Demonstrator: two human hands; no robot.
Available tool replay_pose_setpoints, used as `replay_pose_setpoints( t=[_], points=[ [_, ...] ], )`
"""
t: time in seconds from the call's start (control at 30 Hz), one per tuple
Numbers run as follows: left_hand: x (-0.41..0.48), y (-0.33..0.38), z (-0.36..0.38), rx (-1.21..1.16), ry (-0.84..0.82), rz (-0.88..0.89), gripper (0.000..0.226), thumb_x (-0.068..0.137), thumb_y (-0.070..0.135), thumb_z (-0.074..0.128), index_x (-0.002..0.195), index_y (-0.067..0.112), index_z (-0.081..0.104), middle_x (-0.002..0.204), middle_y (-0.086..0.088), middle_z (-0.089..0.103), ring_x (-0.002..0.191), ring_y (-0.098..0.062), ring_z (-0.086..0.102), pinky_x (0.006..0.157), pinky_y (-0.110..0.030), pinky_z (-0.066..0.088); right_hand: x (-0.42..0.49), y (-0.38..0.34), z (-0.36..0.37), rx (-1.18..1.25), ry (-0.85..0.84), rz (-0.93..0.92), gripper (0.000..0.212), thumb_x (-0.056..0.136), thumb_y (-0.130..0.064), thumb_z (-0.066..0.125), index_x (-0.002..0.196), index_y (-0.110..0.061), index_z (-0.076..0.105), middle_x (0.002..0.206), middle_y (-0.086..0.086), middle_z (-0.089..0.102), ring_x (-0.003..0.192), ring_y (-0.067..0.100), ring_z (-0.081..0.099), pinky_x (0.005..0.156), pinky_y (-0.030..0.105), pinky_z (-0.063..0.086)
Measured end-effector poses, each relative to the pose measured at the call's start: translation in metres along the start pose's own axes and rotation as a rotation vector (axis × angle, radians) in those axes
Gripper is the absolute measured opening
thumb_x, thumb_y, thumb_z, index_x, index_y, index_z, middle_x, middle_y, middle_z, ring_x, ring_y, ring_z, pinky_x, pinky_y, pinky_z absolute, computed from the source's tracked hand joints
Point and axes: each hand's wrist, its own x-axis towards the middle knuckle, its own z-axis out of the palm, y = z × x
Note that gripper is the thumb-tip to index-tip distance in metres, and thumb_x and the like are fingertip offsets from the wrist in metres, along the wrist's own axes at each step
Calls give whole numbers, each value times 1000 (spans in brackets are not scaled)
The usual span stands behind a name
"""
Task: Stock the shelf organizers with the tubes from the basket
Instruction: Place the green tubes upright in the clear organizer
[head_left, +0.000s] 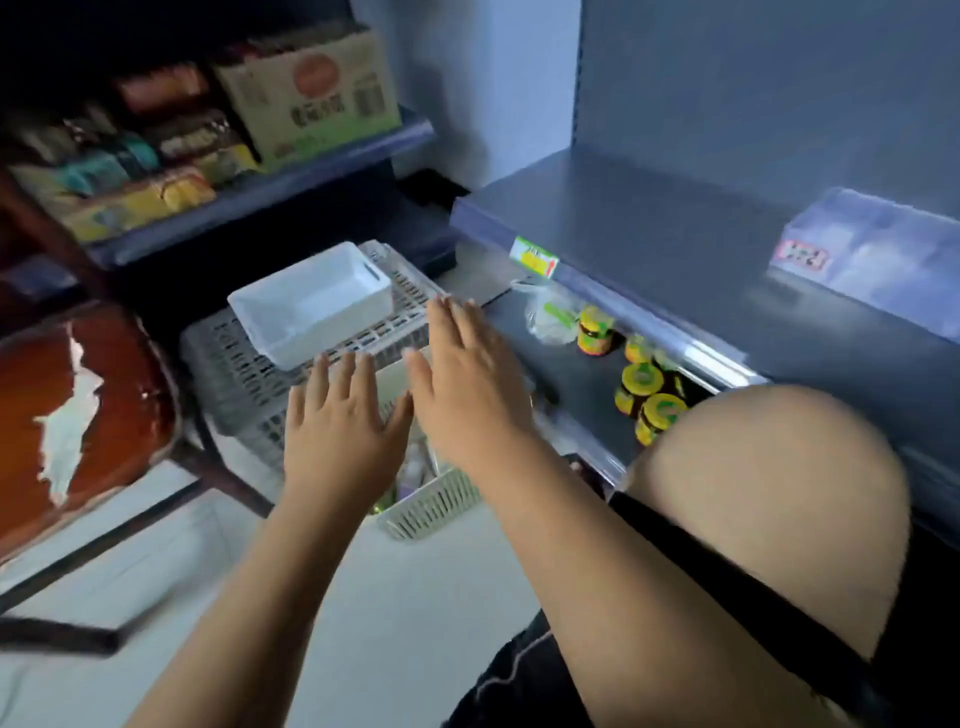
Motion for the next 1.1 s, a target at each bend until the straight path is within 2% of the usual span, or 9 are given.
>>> replay_pose_setpoints(
  t=[0.2,0.4,0.53,0.6,0.7,0.8,0.87,0.93,1.1],
  points=[
    [-7,-41,83,-113,-210,-198,73,101,64,24,153,14,34,166,-4,28,157,-28,7,127,-51,13,5,44,79,-40,-413,208,54,105,-45,40,147,-12,43,147,11,50,134,30,47,106,42,41],
    [25,-59,166,-308,-436,-310,69,99,59,40,152,14,37,162,-9,34,152,-30,23,125,-49,19,19,81,141,-45,-510,381,35,104,-35,45,128,-13,58,120,10,62,108,31,62,75,35,41],
    [55,-77,202,-944,-776,-632,87,87,54,68,155,14,34,159,-13,38,144,-34,38,118,-48,31,39,94,180,98,-585,488,26,102,-23,50,124,-14,59,111,10,63,97,30,62,75,35,50],
    [73,-86,222,-1136,-744,-816,87,78,55,72,145,6,48,152,-19,47,140,-36,44,118,-49,34,51,101,201,167,-611,543,25,100,-16,48,122,-15,60,104,8,61,90,28,60,71,34,49],
    [97,-95,251,-943,-572,-903,30,96,26,59,107,-2,65,108,-24,68,101,-38,64,86,-38,52,65,117,230,148,-680,594,26,100,-16,48,124,-14,59,100,7,57,85,26,53,62,29,41],
    [116,-100,277,-775,-586,-869,36,103,21,52,129,-2,60,121,-15,63,106,-31,61,81,-31,50,77,134,261,72,-742,726,29,100,-20,54,125,-8,60,104,10,59,84,27,54,65,31,44],
    [125,-99,292,-652,-601,-874,42,101,24,54,138,3,52,107,-4,53,94,-22,54,64,-24,40,83,142,284,10,-771,811,31,99,-20,59,126,-5,60,103,12,61,71,24,52,52,28,38],
    [130,-100,310,-517,-551,-885,39,94,24,60,128,6,53,94,-4,53,89,-23,59,61,-25,36,86,148,303,-3,-799,865,30,100,-16,59,127,-3,59,92,11,57,64,20,51,47,27,35],
    [135,-101,326,-474,-506,-914,13,87,26,67,95,22,58,84,-3,62,74,-22,62,57,-27,42,83,155,344,-25,-772,805,37,92,-12,65,127,-4,57,124,14,59,106,32,62,83,37,56]
  ],
)
